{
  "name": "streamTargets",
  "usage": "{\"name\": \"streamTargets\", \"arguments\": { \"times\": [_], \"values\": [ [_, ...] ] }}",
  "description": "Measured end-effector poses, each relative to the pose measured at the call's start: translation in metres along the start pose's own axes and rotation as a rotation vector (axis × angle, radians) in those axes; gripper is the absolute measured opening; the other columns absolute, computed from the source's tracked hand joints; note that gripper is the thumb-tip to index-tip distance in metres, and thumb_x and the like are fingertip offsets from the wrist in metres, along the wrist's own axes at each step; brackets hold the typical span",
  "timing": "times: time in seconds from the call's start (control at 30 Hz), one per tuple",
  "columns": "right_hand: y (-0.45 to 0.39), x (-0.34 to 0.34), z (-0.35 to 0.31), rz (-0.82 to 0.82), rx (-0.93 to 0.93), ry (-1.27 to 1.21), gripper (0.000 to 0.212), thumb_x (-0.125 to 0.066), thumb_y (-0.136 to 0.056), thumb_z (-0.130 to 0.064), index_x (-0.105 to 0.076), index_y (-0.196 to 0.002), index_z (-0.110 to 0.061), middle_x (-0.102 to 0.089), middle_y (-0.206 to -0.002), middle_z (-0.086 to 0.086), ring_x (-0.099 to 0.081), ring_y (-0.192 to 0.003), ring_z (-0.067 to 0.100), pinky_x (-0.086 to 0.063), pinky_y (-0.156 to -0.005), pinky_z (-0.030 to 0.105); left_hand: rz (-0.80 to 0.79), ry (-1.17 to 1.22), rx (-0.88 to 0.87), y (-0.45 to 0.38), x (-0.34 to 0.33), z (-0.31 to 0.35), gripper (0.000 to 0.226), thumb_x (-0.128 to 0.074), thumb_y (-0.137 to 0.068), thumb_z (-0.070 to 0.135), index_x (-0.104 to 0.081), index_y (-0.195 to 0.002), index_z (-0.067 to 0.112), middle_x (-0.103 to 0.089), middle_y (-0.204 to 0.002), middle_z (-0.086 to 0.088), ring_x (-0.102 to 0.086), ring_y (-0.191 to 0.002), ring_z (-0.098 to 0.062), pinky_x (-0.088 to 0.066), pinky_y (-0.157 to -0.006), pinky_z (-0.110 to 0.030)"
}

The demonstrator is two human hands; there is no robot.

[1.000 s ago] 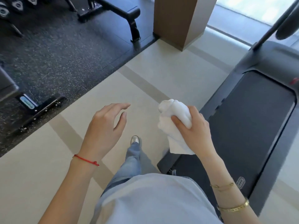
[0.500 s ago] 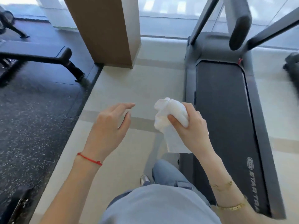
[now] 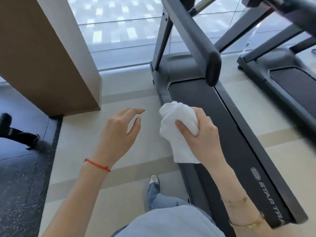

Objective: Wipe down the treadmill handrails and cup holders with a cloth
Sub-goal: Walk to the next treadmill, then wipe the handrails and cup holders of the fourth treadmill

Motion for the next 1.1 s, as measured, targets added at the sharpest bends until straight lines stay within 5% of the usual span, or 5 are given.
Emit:
{"name": "streamTargets", "arguments": {
  "times": [0.33, 0.5, 0.8, 0.93, 1.1],
  "values": [
    [-0.137, 0.013, -0.011, 0.233, -0.072, 0.014, 0.039, -0.057, -0.086, -0.058, -0.046, -0.121, -0.045, -0.061, -0.1, -0.014, -0.058, -0.094, 0.01, -0.052, -0.078, 0.036, -0.127, 0.073, -0.202, -0.192, -0.034, -0.023, 0.025, -0.056, -0.097, 0.01, -0.067, -0.119, 0.013, -0.068, -0.116, 0.002, -0.064, -0.107, -0.015, -0.045, -0.094, -0.019],
    [-0.19, 0.031, -0.02, 0.378, -0.067, 0.058, 0.034, -0.059, -0.088, -0.058, -0.045, -0.117, -0.046, -0.06, -0.101, -0.015, -0.058, -0.093, 0.011, -0.049, -0.069, 0.028, -0.166, 0.127, -0.353, -0.28, -0.056, -0.022, 0.027, -0.055, -0.097, 0.009, -0.066, -0.121, 0.013, -0.067, -0.107, 0.004, -0.061, -0.102, -0.011, -0.037, -0.092, -0.006],
    [-0.253, 0.074, -0.025, 0.805, -0.083, 0.191, 0.037, -0.058, -0.091, -0.055, -0.05, -0.12, -0.034, -0.059, -0.103, -0.021, -0.059, -0.094, 0.007, -0.046, -0.073, 0.018, -0.206, 0.258, -0.649, -0.425, -0.102, -0.019, 0.027, -0.056, -0.097, 0.01, -0.065, -0.122, 0.013, -0.065, -0.114, 0.005, -0.044, -0.076, 0.026, -0.035, -0.075, -0.001],
    [-0.278, 0.072, -0.013, 0.901, -0.219, 0.372, 0.037, -0.054, -0.093, -0.054, -0.047, -0.121, -0.032, -0.056, -0.101, -0.015, -0.053, -0.093, 0.015, -0.042, -0.074, 0.026, -0.296, 0.283, -0.743, -0.474, -0.126, -0.02, 0.028, -0.055, -0.098, 0.014, -0.064, -0.124, 0.017, -0.065, -0.118, 0.003, -0.05, -0.083, 0.009, -0.049, -0.083, -0.025],
    [-0.283, 0.047, 0.018, 0.872, -0.444, 0.534, 0.034, -0.047, -0.094, -0.055, -0.044, -0.118, -0.031, -0.047, -0.094, -0.016, -0.044, -0.093, 0.015, -0.041, -0.084, 0.038, -0.397, 0.283, -0.846, -0.51, -0.151, -0.025, 0.03, -0.056, -0.096, 0.012, -0.063, -0.125, 0.015, -0.064, -0.121, 0.001, -0.055, -0.116, -0.017, -0.043, -0.102, -0.031]
  ]
}}
Point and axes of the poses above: each hand's wrist, its own y-axis away from the middle knuckle, its own x-axis out of the back of the hand, z = x × y, the point moved 4 cm from there along -y, towards the middle knuckle
